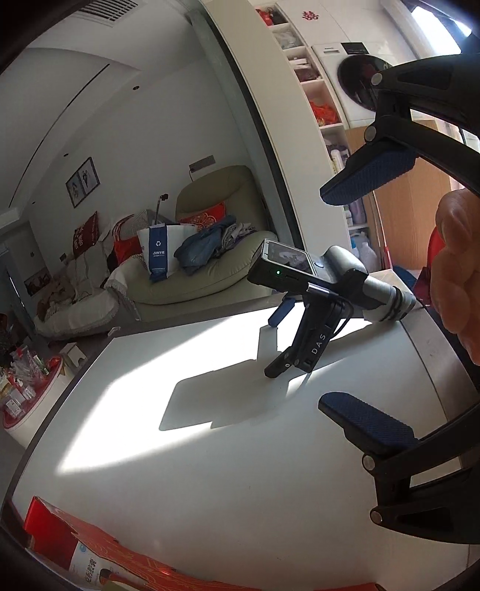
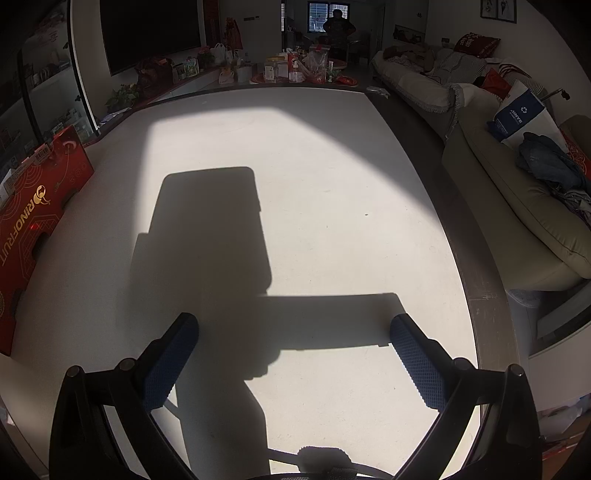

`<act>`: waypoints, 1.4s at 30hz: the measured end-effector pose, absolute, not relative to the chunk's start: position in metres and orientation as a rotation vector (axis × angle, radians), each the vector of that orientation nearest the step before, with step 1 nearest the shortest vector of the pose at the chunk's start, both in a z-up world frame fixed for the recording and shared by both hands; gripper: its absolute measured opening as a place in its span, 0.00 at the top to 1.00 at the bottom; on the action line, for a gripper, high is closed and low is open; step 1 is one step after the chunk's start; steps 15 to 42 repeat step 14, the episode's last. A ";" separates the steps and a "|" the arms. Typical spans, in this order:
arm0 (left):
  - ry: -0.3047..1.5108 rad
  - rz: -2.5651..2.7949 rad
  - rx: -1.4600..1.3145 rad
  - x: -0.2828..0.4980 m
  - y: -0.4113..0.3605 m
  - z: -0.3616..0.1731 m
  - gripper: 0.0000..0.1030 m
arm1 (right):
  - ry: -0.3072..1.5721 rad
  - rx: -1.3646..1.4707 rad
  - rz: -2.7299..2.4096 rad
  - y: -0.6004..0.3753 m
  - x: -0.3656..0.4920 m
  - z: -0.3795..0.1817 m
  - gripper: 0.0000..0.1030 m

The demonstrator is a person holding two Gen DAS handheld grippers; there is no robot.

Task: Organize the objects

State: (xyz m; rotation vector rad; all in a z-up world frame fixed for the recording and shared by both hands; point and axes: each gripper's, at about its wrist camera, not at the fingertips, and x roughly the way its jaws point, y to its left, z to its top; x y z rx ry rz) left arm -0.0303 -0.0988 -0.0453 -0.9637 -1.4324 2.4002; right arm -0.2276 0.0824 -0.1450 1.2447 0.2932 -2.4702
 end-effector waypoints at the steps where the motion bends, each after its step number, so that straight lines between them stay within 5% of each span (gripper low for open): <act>1: -1.412 2.415 -0.952 -0.031 -0.098 -0.039 0.00 | 0.293 1.245 -2.470 0.083 -0.228 -0.145 0.00; 14: -1.131 2.725 -1.205 -0.035 -0.074 -0.022 0.00 | 0.293 1.245 -2.470 0.082 -0.228 -0.145 0.00; 42: -1.131 2.725 -1.205 -0.035 -0.074 -0.022 0.00 | 0.293 1.245 -2.470 0.082 -0.228 -0.145 0.00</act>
